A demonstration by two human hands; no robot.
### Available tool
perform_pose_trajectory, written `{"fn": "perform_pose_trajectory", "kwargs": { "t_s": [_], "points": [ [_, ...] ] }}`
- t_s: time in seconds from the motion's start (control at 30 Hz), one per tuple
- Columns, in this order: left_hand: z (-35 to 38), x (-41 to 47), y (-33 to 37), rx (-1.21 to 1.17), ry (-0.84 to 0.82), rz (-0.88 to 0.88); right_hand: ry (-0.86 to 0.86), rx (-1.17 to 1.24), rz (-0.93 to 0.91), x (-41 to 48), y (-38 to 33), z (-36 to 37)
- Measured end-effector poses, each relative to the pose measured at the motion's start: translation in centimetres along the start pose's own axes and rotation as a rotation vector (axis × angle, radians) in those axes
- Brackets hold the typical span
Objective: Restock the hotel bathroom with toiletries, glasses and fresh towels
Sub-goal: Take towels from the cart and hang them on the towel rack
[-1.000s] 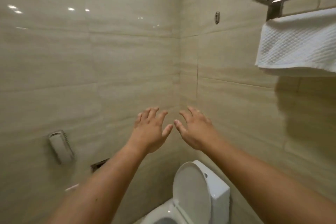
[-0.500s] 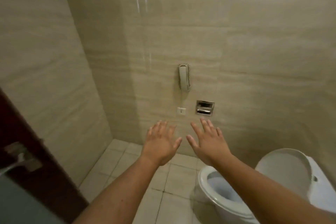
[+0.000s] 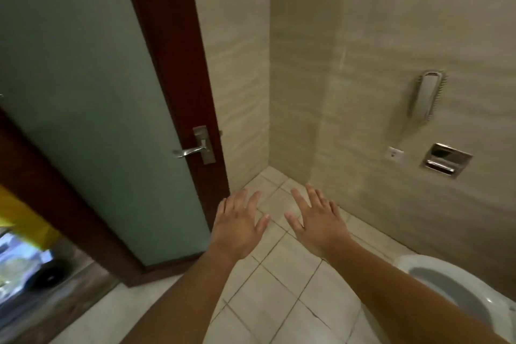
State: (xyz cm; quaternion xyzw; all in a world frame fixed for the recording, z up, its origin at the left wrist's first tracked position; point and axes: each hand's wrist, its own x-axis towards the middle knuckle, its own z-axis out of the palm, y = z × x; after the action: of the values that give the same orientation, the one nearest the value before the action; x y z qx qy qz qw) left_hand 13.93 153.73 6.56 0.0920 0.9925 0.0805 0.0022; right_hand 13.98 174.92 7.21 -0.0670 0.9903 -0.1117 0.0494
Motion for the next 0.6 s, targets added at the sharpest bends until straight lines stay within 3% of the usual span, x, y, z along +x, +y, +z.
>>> {"fn": "perform_pose_trajectory", "kwargs": {
  "t_s": [0.6],
  "points": [
    [-4.9,-13.3,-42.0,0.006,0.129,-0.374,-0.071,0.096,-0.363,8.4,-43.0,8.3]
  ]
}}
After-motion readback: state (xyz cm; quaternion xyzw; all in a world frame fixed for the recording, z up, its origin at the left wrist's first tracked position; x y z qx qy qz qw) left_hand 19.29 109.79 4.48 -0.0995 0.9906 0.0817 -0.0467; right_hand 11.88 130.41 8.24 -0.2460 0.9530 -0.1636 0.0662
